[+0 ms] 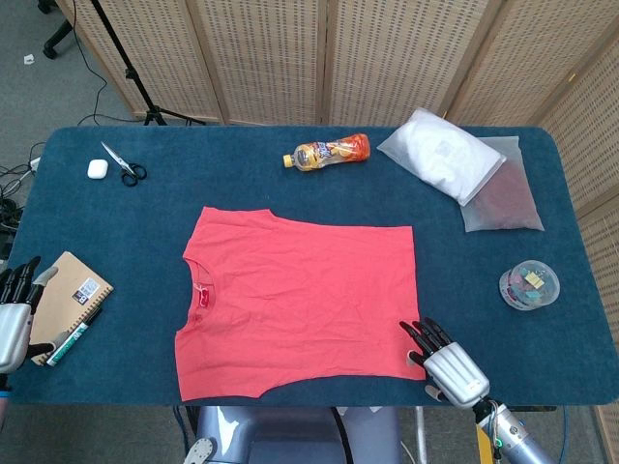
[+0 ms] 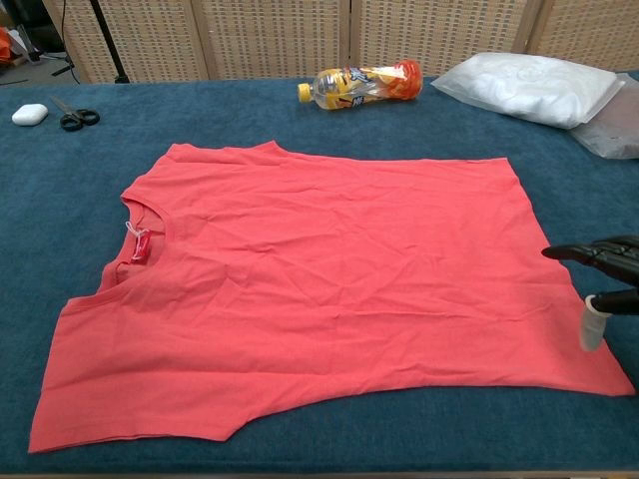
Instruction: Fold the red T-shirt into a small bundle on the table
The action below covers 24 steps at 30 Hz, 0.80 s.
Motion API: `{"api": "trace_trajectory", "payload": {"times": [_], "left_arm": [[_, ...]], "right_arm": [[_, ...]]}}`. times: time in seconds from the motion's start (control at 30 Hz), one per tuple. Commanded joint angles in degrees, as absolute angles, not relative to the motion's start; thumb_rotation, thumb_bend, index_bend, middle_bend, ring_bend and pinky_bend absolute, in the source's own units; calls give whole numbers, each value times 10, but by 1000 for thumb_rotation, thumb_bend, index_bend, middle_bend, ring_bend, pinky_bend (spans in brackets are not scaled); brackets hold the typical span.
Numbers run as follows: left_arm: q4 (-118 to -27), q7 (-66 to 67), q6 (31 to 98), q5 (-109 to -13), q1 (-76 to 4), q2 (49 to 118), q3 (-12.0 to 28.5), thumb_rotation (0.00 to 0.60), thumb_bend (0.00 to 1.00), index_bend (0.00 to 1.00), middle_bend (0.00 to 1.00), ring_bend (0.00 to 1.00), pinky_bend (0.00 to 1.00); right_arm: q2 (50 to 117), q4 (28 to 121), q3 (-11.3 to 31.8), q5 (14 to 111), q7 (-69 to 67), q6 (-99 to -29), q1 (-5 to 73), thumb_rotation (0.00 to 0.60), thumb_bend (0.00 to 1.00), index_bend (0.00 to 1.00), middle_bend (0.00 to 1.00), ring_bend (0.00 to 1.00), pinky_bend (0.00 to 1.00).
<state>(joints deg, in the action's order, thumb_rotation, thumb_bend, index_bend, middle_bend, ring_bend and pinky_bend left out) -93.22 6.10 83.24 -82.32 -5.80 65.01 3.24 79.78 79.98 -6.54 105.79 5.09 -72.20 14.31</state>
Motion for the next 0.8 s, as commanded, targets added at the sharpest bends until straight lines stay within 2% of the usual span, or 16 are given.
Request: {"api": "trace_trajectory", "payload": {"times": [0.03,0.47,0.8], "left_arm": [[-932,62,832,-822,-58,651,33,600,0,0,0,0,0],[-932,72,827,-816,-60,655,33,600,0,0,0,0,0],[-932,77,824,-811,-61,658,33,600,0,0,0,0,0]], "right_arm": [[803,801,-64,1053,60,-717,146,600,147,428,5,0,0],[829,796,-57,1036,90,-700,162,600,162,427,5,0,0],[834,788,-56,1022,107,-694,166,600,341,428,5,0,0]]}}
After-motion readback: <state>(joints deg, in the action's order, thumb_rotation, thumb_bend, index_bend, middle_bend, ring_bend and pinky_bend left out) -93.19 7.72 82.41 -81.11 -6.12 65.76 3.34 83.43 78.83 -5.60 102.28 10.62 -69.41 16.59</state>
